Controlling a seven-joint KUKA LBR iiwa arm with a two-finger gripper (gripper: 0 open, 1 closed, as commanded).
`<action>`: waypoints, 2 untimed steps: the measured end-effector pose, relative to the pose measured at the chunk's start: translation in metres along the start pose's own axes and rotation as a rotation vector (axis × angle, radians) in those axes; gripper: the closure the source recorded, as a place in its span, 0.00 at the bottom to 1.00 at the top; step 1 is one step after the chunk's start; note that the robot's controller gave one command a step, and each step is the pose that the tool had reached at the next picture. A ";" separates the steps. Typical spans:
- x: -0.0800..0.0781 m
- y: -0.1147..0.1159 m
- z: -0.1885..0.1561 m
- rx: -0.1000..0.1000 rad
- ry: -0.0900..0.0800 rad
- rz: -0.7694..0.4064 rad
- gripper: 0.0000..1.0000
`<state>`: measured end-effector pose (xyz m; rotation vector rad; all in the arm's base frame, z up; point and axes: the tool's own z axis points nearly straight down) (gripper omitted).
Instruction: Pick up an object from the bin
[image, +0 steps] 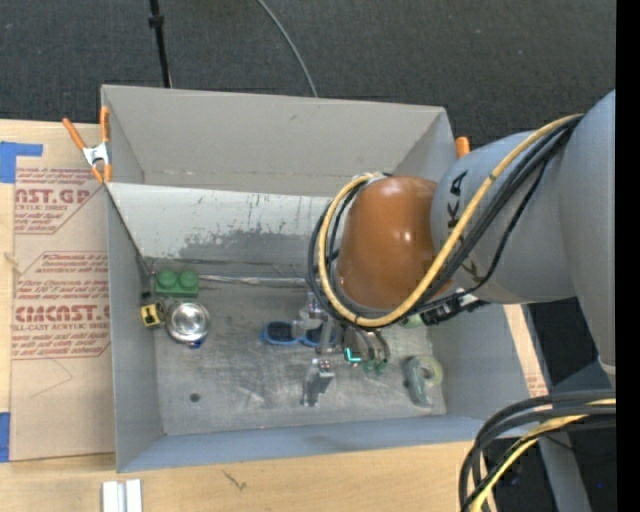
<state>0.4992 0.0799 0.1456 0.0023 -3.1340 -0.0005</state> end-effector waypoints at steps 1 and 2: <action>-0.061 -0.042 0.076 -0.002 -0.015 0.005 0.00; -0.060 -0.040 0.071 -0.002 -0.014 0.003 1.00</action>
Offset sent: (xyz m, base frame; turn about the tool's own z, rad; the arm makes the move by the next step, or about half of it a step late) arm 0.0565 -0.0419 -0.0756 0.0037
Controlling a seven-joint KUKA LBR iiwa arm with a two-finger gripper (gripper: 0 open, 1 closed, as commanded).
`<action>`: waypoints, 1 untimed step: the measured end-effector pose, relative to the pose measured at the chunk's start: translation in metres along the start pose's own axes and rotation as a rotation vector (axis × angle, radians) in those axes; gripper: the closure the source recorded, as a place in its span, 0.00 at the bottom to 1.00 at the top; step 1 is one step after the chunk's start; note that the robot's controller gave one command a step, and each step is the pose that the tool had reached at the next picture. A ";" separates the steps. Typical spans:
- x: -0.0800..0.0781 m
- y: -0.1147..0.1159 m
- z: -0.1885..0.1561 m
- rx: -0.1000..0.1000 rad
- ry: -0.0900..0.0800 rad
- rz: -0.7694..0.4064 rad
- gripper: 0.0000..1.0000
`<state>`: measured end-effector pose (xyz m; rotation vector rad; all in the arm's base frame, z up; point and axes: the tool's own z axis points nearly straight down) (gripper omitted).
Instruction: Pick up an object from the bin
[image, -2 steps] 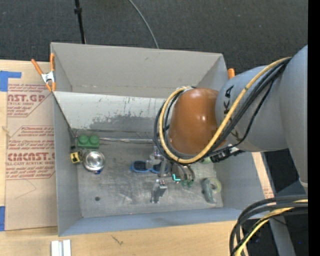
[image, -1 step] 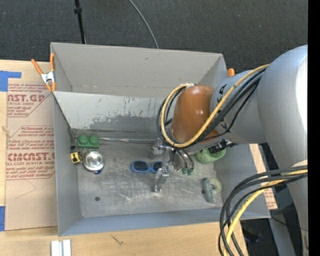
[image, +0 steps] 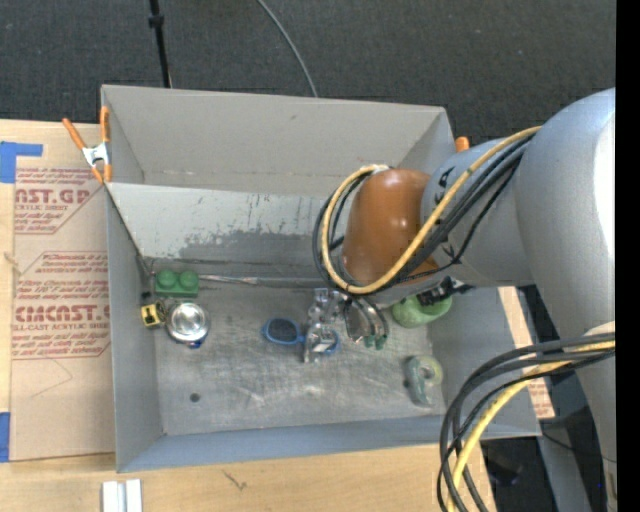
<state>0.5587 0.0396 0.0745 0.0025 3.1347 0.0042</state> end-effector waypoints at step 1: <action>-0.029 0.013 -0.157 0.002 -0.005 -0.074 1.00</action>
Offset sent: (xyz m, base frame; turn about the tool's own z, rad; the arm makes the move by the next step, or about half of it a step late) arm 0.0253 0.0119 0.1521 -0.0737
